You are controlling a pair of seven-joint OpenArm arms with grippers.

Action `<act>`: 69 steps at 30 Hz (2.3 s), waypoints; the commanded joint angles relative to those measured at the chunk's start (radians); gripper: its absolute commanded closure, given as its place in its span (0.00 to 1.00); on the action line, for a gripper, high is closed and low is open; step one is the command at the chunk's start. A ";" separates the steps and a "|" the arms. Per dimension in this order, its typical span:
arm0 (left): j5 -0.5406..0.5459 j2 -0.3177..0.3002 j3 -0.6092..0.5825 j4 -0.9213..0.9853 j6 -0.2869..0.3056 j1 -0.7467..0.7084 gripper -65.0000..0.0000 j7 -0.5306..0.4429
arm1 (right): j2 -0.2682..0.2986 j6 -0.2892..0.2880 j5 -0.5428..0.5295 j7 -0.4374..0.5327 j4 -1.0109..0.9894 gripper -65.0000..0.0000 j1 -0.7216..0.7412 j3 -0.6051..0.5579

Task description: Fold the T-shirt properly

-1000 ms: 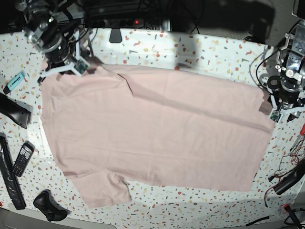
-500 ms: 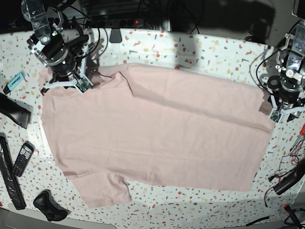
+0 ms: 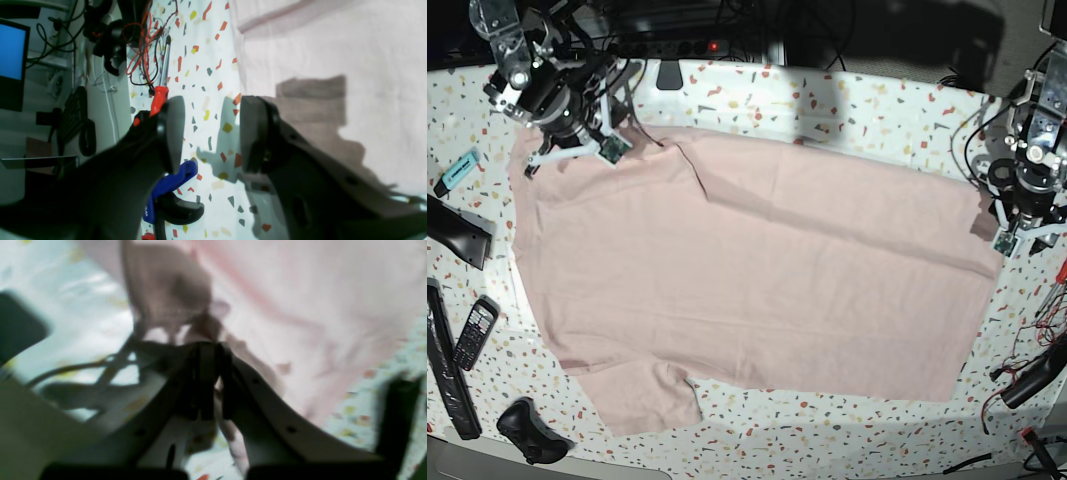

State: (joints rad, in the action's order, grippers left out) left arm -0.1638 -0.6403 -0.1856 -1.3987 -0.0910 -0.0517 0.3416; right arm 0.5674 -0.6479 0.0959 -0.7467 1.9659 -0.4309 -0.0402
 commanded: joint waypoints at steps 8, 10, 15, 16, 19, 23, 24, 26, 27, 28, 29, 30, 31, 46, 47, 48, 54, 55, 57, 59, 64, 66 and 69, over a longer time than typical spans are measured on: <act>-0.010 -0.019 0.008 -0.017 -0.014 0.013 0.60 -0.012 | 0.048 -0.018 -0.003 -0.029 0.021 1.00 -0.010 0.009; -0.010 -0.019 0.008 -0.017 -0.014 0.013 0.60 -0.012 | 0.048 -0.018 -0.003 -0.028 0.029 1.00 -0.010 0.009; -0.009 -0.019 0.008 -0.017 -0.014 0.013 0.60 -0.012 | 0.047 -0.016 -0.003 -0.006 0.043 1.00 -0.006 0.010; -0.008 -0.019 0.008 -0.017 -0.014 0.013 0.60 -0.012 | 0.047 -0.010 -0.003 -0.005 0.043 1.00 -0.001 0.010; 0.016 -0.019 0.008 -0.017 -0.014 0.013 0.60 -0.012 | 0.047 0.009 -0.009 -0.005 0.043 1.00 0.011 0.013; 0.016 -0.019 0.008 -0.017 -0.014 0.013 0.60 -0.012 | 0.047 0.007 -0.108 -0.006 0.043 1.00 0.012 0.041; 0.016 -0.019 0.008 -0.017 -0.014 0.013 0.60 -0.012 | 0.047 0.005 -0.135 -0.006 0.043 1.00 0.012 0.050; 0.016 -0.020 0.008 -0.017 -0.014 0.013 0.60 -0.012 | 0.047 -0.008 -0.182 -0.007 0.043 1.00 0.012 0.071; 0.016 -0.019 0.008 -0.017 -0.014 0.013 0.60 -0.012 | 0.047 -0.013 -0.199 -0.007 0.043 0.99 0.012 0.080; 0.016 -0.019 0.008 -0.017 -0.014 0.013 0.60 -0.012 | 0.047 -0.013 -0.212 -0.011 0.043 0.98 0.012 0.089; 0.016 -0.019 0.008 -0.017 -0.014 0.013 0.60 -0.012 | 0.047 -0.016 -0.212 -0.011 0.043 0.98 0.012 0.094; 0.016 -0.019 0.008 -0.017 -0.014 0.013 0.60 -0.012 | 0.047 -0.018 -0.211 -0.012 0.043 0.98 0.012 0.095; 0.016 -0.019 0.008 -0.017 -0.014 0.013 0.60 -0.012 | 0.047 -0.018 -0.209 -0.014 0.043 0.98 0.012 0.094; 0.016 -0.019 0.008 -0.017 -0.014 0.013 0.60 0.003 | 0.047 -0.050 -0.212 -0.025 0.043 0.93 0.012 0.094; 0.016 -0.019 0.008 -0.017 -0.014 0.013 0.60 0.003 | 0.047 -0.050 -0.212 -0.024 0.043 0.93 0.012 0.094; 0.016 -0.019 0.008 -0.017 -0.014 0.013 0.60 0.003 | 0.046 -0.050 -0.212 -0.019 0.043 0.93 0.013 0.094; 0.016 -0.019 0.008 -0.017 -0.014 0.013 0.60 0.002 | 0.042 0.032 -0.208 0.097 0.041 1.00 0.028 0.094; 0.016 -0.019 0.008 -0.017 -0.014 0.013 0.60 0.002 | 0.039 0.045 -0.206 0.096 0.041 1.00 0.038 0.094; 0.016 -0.019 0.008 -0.017 -0.014 0.013 0.60 0.003 | 0.026 0.055 -0.204 0.092 0.039 1.00 0.057 0.094; 0.016 -0.019 0.008 -0.017 -0.014 0.013 0.60 0.003 | 0.015 0.058 -0.204 0.093 0.035 1.00 0.071 0.094; 0.016 -0.019 0.008 -0.017 -0.014 0.013 0.60 0.002 | -0.024 0.090 -0.204 0.105 -0.008 1.00 0.105 0.094; 0.016 -0.019 0.008 -0.017 -0.014 0.013 0.60 0.002 | -0.040 0.095 -0.205 0.111 -0.039 1.00 0.123 0.093; 0.016 -0.019 0.008 -0.017 -0.014 0.013 0.60 0.002 | -0.066 0.094 -0.211 0.130 -0.082 1.00 0.146 0.092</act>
State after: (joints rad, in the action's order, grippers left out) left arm -0.1379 -0.6403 -0.1856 -1.3987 -0.0914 -0.0521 0.3603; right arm 0.4889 -0.5602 -0.1078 -0.6407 1.8668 -0.2943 0.0452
